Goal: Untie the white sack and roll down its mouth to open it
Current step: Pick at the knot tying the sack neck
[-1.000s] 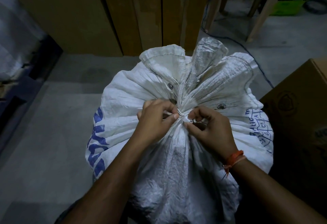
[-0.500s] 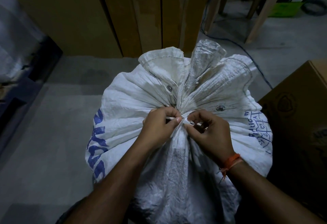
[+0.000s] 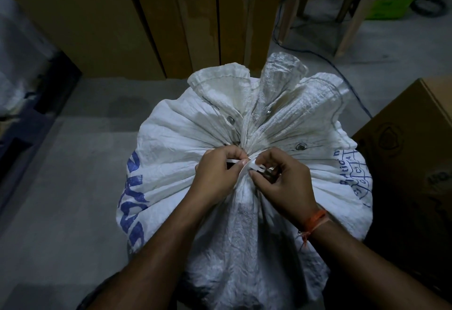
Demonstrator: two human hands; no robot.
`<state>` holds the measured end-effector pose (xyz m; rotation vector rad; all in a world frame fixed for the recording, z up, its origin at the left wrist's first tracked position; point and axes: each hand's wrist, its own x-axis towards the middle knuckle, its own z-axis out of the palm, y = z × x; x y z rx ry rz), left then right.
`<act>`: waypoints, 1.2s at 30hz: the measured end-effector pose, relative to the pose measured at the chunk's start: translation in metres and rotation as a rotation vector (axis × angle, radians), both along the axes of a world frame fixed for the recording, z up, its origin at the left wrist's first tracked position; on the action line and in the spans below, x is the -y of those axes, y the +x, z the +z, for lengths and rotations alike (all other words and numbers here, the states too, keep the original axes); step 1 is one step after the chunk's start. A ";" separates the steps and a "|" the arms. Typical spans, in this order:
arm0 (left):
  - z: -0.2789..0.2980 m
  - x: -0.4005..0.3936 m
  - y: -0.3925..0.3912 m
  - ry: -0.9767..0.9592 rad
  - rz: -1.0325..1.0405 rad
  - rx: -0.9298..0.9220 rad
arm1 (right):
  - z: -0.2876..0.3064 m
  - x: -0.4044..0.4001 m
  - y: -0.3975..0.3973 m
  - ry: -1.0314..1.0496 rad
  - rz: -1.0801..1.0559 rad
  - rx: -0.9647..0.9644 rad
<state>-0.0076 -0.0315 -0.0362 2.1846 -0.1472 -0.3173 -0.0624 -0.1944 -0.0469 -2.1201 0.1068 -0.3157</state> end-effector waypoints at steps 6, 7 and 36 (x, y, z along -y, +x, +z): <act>-0.001 -0.002 -0.001 -0.038 -0.027 -0.001 | 0.000 0.001 0.002 0.022 0.009 0.005; -0.001 -0.003 -0.001 -0.041 -0.038 -0.004 | 0.000 0.002 0.002 0.028 0.013 0.003; -0.003 -0.006 0.001 -0.085 -0.013 -0.019 | -0.003 0.005 0.003 0.050 0.042 -0.006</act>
